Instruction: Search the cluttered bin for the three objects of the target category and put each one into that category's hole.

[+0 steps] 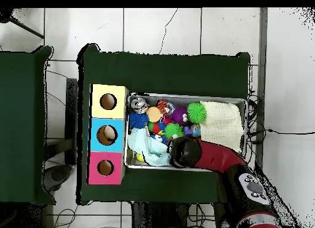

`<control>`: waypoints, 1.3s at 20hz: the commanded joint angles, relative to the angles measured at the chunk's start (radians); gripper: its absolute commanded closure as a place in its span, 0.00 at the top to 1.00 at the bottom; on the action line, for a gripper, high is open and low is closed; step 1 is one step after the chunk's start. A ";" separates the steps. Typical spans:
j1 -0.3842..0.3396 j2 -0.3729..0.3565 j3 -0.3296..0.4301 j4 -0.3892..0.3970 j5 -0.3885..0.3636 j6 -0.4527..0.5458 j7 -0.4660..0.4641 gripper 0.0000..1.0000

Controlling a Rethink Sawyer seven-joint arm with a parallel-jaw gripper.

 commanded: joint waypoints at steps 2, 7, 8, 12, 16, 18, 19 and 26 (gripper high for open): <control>-0.003 -0.051 0.031 0.014 0.030 0.152 0.067 1.00; -0.010 -0.050 0.038 0.005 0.025 0.158 0.063 1.00; -0.010 -0.053 0.039 0.007 0.026 0.158 0.064 1.00; -0.010 -0.058 0.043 0.011 0.026 0.159 0.067 1.00; -0.010 -0.033 0.043 -0.027 0.027 0.172 0.065 1.00; -0.011 -0.046 0.043 -0.013 0.028 0.174 0.064 1.00; -0.011 -0.048 0.042 -0.008 0.027 0.171 0.065 1.00; -0.005 -0.060 0.039 -0.016 0.033 0.209 0.064 1.00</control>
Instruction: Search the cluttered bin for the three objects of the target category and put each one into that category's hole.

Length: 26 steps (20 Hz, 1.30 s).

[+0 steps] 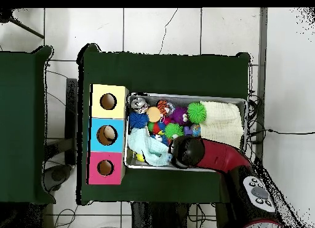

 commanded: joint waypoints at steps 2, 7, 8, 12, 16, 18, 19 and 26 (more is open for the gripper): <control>-0.004 -0.013 0.037 -0.017 0.034 0.137 0.065 1.00; 0.000 -0.058 0.038 -0.007 0.043 0.186 0.065 1.00; 0.000 -0.067 0.039 -0.005 0.045 0.196 0.064 1.00; -0.005 -0.084 0.043 0.005 0.046 0.203 0.062 1.00; -0.005 -0.089 0.043 0.006 0.045 0.211 0.064 1.00; -0.006 -0.086 0.046 0.000 0.045 0.218 0.062 1.00; -0.006 -0.083 0.047 -0.004 0.044 0.220 0.061 1.00; -0.008 -0.059 0.052 -0.011 0.036 0.187 0.061 1.00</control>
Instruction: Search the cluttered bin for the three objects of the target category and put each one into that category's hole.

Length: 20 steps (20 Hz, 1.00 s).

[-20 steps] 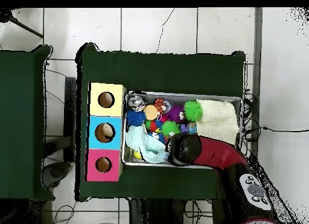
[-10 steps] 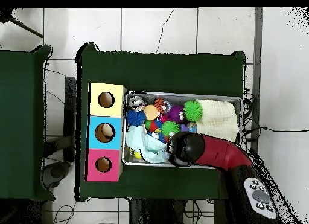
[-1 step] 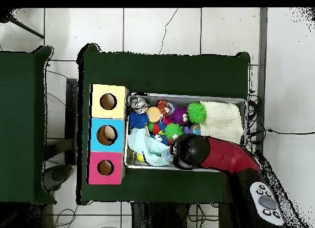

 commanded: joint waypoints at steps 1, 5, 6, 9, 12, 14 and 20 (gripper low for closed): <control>-0.009 0.025 0.052 -0.010 0.027 0.062 0.062 1.00; -0.010 0.052 0.057 -0.022 0.023 0.039 0.064 1.00; -0.009 0.057 0.057 -0.024 0.022 0.032 0.065 1.00; -0.011 0.055 0.054 -0.006 0.016 0.009 0.068 1.00; -0.011 0.065 0.052 -0.007 0.011 -0.007 0.071 1.00; -0.009 0.079 0.051 -0.021 0.007 -0.013 0.071 1.00; -0.008 0.104 0.049 -0.035 -0.002 -0.040 0.072 1.00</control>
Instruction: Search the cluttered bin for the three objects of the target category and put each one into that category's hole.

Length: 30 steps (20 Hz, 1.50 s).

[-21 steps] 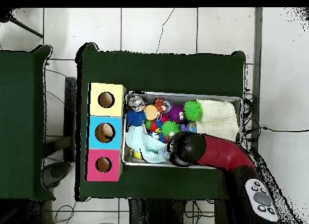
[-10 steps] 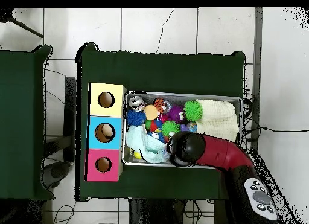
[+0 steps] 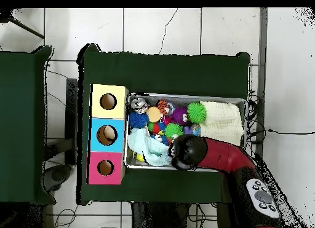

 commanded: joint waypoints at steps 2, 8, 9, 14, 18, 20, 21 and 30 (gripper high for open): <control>-0.008 0.063 0.050 -0.035 -0.004 -0.048 0.070 1.00; -0.010 0.086 0.051 -0.054 -0.013 -0.063 0.063 1.00; -0.011 0.079 0.050 -0.043 -0.014 -0.070 0.064 1.00; -0.013 0.091 0.052 -0.045 -0.019 -0.091 0.061 1.00; -0.018 0.108 0.057 -0.053 -0.021 -0.111 0.055 1.00; -0.018 0.111 0.057 -0.054 -0.020 -0.118 0.057 1.00; -0.019 0.113 0.058 -0.054 -0.019 -0.121 0.057 1.00; -0.019 0.108 0.061 -0.055 -0.015 -0.114 0.050 1.00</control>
